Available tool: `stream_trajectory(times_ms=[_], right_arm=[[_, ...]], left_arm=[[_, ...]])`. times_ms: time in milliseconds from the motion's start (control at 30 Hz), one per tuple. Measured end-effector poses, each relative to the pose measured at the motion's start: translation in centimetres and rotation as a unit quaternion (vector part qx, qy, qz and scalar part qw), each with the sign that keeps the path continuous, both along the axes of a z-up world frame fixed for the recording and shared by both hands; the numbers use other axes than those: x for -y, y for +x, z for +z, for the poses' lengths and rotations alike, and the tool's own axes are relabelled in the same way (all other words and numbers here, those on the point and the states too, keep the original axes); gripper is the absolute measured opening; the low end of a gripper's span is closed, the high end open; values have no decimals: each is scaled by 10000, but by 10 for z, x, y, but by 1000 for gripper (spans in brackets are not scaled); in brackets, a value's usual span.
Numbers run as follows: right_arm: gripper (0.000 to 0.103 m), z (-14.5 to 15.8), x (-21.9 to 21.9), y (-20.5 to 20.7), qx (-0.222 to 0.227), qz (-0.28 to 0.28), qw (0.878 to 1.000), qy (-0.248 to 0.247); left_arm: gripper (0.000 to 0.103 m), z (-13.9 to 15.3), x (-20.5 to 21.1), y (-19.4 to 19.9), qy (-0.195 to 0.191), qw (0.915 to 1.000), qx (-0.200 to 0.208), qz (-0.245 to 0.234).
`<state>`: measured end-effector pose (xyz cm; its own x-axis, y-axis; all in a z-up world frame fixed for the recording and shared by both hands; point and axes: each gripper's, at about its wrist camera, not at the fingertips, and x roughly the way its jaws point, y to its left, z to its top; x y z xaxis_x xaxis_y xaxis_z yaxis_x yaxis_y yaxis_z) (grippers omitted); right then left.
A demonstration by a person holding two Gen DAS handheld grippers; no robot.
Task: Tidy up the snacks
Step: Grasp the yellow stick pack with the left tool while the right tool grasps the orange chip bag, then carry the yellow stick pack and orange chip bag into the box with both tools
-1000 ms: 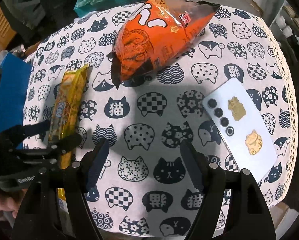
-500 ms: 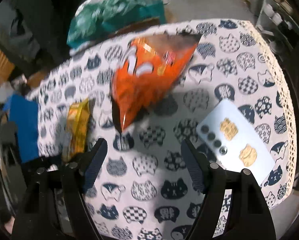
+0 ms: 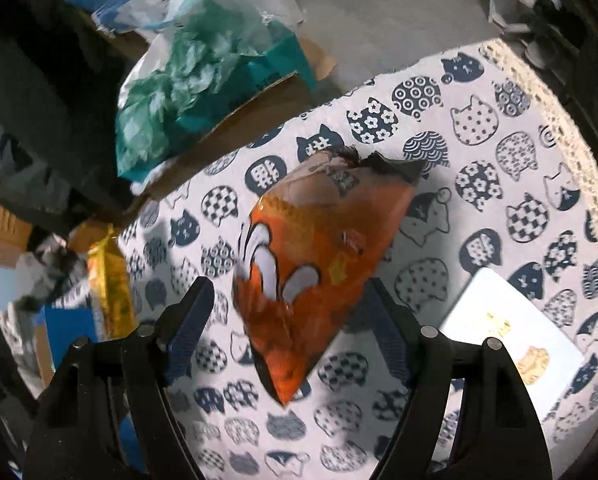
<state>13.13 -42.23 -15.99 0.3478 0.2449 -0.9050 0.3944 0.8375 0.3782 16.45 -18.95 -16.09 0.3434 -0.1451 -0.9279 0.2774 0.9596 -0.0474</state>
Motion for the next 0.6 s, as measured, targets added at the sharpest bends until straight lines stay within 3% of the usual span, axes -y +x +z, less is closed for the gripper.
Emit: stream_trajectory(times_ms=[300,600], right_arm=[[77,-36,-4,22,-162,-135,9998,32],[77,-40,-12,32,-107,17,9995,-302]], left_arm=[[31,-12,-17,-1,-154,9996,-204,101],[32,-14,-24,-3,-282,9991,-318,86]])
